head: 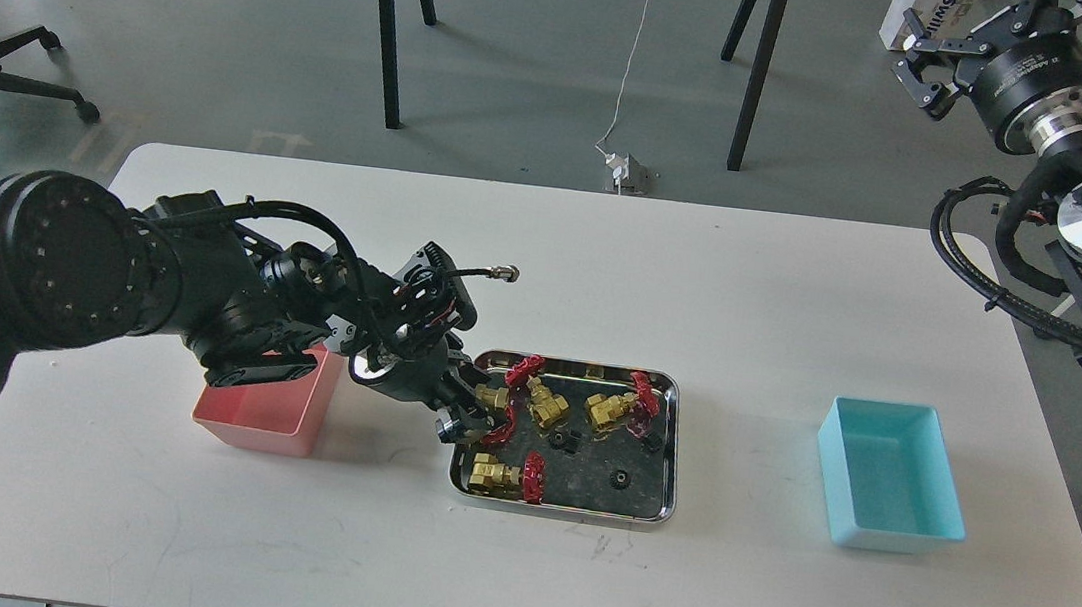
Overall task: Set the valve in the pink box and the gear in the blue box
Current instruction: 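Lower the left gripper onto a red-handled brass valve and grasp it, then lift the valve and carry it with the left gripper over the pink box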
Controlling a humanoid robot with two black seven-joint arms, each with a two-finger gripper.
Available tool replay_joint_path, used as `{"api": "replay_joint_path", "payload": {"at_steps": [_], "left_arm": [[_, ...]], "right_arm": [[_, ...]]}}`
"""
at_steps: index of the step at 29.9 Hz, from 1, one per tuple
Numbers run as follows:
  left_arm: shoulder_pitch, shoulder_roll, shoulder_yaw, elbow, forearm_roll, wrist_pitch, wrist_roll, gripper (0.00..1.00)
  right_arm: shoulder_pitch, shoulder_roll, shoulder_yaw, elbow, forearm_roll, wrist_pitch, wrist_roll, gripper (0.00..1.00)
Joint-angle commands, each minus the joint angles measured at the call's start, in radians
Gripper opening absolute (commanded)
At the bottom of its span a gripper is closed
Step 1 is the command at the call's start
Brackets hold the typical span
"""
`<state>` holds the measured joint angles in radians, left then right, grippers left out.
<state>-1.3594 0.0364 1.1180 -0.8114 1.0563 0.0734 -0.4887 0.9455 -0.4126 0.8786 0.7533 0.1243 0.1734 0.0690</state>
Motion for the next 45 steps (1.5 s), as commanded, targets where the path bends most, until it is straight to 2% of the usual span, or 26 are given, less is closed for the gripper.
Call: {"api": "replay_joint_path", "payload": {"at_steps": [1, 17, 24, 32, 37, 39, 42, 45], "left_arm": [[0.000, 0.002, -0.004, 0.000, 0.001, 0.002, 0.000, 0.47], [-0.004, 0.013, -0.009, -0.014, 0.002, 0.026, 0.000, 0.23], [-0.012, 0.025, -0.018, -0.031, 0.007, 0.026, 0.000, 0.21], [-0.066, 0.103, -0.093, -0.138, 0.013, 0.023, 0.000, 0.20], [-0.155, 0.219, -0.194, -0.284, 0.013, 0.020, 0.000, 0.20], [-0.162, 0.292, -0.256, -0.299, 0.013, 0.016, 0.000, 0.20], [-0.162, 0.396, -0.328, -0.301, 0.013, 0.002, 0.000, 0.20], [-0.162, 0.482, -0.339, -0.308, 0.025, -0.009, 0.000, 0.20]], "right_arm": [[-0.004, 0.002, 0.000, -0.002, 0.000, 0.000, 0.000, 0.99], [-0.021, 0.002, 0.000, -0.003, 0.000, -0.002, 0.002, 0.99], [-0.024, 0.002, 0.000, -0.003, 0.000, -0.002, 0.002, 0.99], [-0.022, 0.002, 0.005, -0.002, 0.002, -0.002, 0.002, 0.99], [-0.010, 0.002, 0.011, -0.002, 0.002, -0.006, 0.002, 0.99], [-0.004, 0.005, 0.013, 0.000, 0.002, -0.029, 0.002, 0.99], [0.035, 0.006, 0.006, 0.001, 0.002, -0.122, 0.000, 0.99], [0.073, 0.023, 0.003, 0.001, 0.000, -0.201, 0.000, 0.99]]}}
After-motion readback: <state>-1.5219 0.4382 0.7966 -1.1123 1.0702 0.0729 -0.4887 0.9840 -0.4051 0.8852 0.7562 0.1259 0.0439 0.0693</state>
